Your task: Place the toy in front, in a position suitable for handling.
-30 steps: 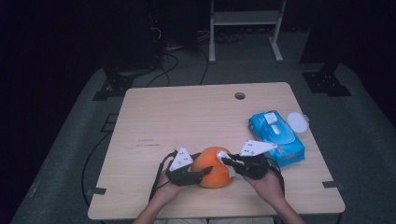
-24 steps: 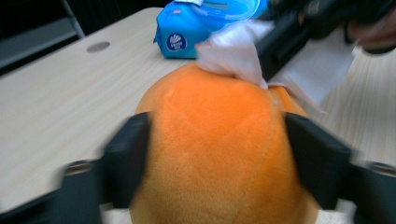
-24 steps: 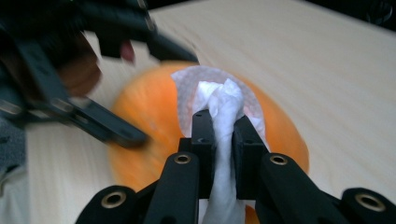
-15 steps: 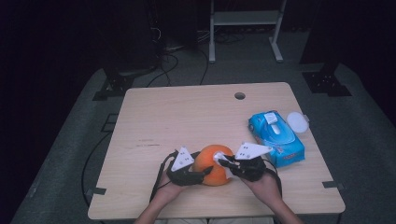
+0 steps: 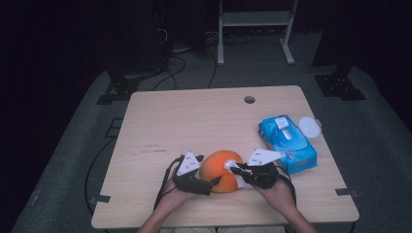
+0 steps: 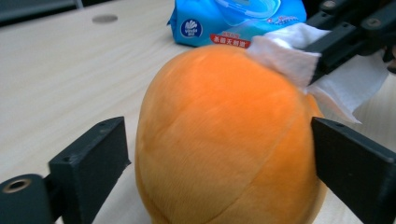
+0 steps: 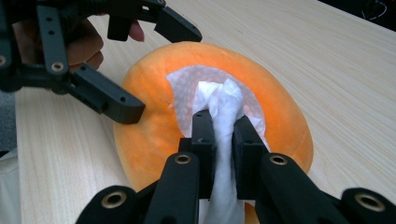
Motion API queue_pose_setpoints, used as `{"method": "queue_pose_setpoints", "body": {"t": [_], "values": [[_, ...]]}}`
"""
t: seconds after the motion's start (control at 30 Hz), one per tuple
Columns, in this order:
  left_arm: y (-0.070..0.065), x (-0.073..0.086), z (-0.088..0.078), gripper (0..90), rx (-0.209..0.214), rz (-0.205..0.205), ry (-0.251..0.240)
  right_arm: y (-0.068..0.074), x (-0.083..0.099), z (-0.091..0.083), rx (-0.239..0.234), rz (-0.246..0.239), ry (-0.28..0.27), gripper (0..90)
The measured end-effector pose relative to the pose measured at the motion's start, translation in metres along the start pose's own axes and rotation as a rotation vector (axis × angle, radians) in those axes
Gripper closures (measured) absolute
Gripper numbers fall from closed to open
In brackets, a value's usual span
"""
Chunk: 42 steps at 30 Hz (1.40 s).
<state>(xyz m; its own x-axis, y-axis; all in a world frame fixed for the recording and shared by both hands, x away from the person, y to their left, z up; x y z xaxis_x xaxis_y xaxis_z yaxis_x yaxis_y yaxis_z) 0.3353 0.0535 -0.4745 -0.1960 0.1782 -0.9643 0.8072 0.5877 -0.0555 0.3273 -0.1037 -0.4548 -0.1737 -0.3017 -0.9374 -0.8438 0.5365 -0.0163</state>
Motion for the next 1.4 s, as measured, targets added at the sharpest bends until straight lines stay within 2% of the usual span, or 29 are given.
{"method": "queue_pose_setpoints", "body": {"t": [0.1, 0.13, 0.17, 0.27, 0.37, 0.43, 0.47, 0.53, 0.63, 0.7, 0.73, 0.77, 0.8, 0.87, 0.93, 1.03, 1.13, 1.27, 1.33, 1.4], "values": [[0.003, 0.004, 0.0, 5.4, 0.03, -0.071, 0.011, 0.001, 0.002, 0.0, 0.0, 0.011, 0.008, 81.3], [0.002, 0.004, 0.0, 11.1, 0.045, -0.073, 0.005, 0.001, 0.002, 0.0, 0.002, 0.01, 0.009, 81.3], [0.0, 0.003, 0.0, 18.1, 0.035, -0.054, 0.004, 0.0, 0.002, 0.001, 0.005, 0.005, 0.011, 81.3], [-0.009, -0.005, -0.001, 27.5, 0.002, 0.018, -0.016, 0.0, -0.005, -0.003, 0.022, 0.0, 0.002, 81.3], [-0.025, -0.011, 0.002, 30.0, -0.006, 0.111, -0.016, 0.009, -0.023, -0.009, 0.007, -0.035, -0.069, 81.3], [-0.032, -0.012, 0.003, 28.9, 0.005, 0.144, -0.008, 0.01, -0.023, -0.01, 0.008, -0.053, -0.05, 81.4], [-0.033, -0.011, 0.003, 27.5, 0.02, 0.142, -0.008, 0.008, -0.02, -0.01, 0.002, -0.042, -0.041, 81.4], [-0.028, -0.011, 0.002, 22.2, 0.045, 0.096, -0.03, 0.001, -0.011, -0.013, -0.007, -0.007, -0.024, 81.4], [-0.014, -0.01, 0.002, 10.0, 0.021, 0.009, -0.034, -0.008, -0.002, -0.017, 0.014, 0.008, 0.003, 81.5], [-0.009, -0.007, 0.003, 8.8, 0.034, -0.05, -0.026, -0.012, 0.002, -0.018, 0.02, 0.015, 0.024, 81.4], [-0.008, -0.005, 0.005, 9.3, 0.047, -0.067, -0.024, -0.012, 0.005, -0.017, 0.017, 0.013, 0.034, 81.4], [-0.008, -0.004, 0.005, 13.5, 0.064, -0.079, -0.026, -0.012, 0.006, -0.016, 0.014, 0.018, 0.032, 81.4], [-0.009, -0.004, 0.005, 21.0, 0.056, -0.062, -0.032, -0.012, 0.006, -0.016, 0.014, 0.018, 0.032, 81.4], [-0.012, -0.007, 0.004, 30.2, 0.042, -0.018, -0.039, -0.011, 0.0, -0.017, 0.019, 0.01, 0.03, 81.4], [-0.016, -0.012, 0.002, 35.2, 0.028, 0.031, -0.053, -0.007, -0.011, -0.021, 0.009, 0.005, -0.016, 81.3], [-0.025, -0.017, 0.001, 37.7, 0.012, 0.12, -0.064, 0.0, -0.026, -0.023, -0.006, -0.012, -0.073, 81.3], [-0.032, -0.021, 0.0, 39.7, -0.004, 0.201, -0.063, 0.004, -0.029, -0.021, -0.008, -0.031, -0.077, 81.3], [-0.034, -0.019, 0.001, 39.2, 0.006, 0.218, -0.051, 0.002, -0.024, -0.021, -0.021, -0.021, -0.062, 81.3], [-0.035, -0.017, 0.001, 35.4, 0.03, 0.21, -0.038, 0.002, -0.019, -0.02, -0.023, -0.017, -0.043, 81.4], [-0.032, -0.018, 0.001, 27.5, 0.05, 0.172, -0.055, 0.001, -0.014, -0.019, -0.024, -0.005, -0.024, 81.4]]}}
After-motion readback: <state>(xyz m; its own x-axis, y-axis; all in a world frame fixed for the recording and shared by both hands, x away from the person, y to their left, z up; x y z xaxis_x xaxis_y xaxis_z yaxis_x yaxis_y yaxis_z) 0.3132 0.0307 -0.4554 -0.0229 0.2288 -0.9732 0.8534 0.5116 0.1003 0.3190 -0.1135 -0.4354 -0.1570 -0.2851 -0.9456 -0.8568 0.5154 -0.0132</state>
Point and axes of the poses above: each handheld gripper's, and its own axes: z roughly forward along the jaws, x roughly out of its underside, y roughly to its left, the point moved 7 cm from there along z, roughly forward along the jaws, and after that the axes turned 11 degrees about -y, right-handed, at the moved point
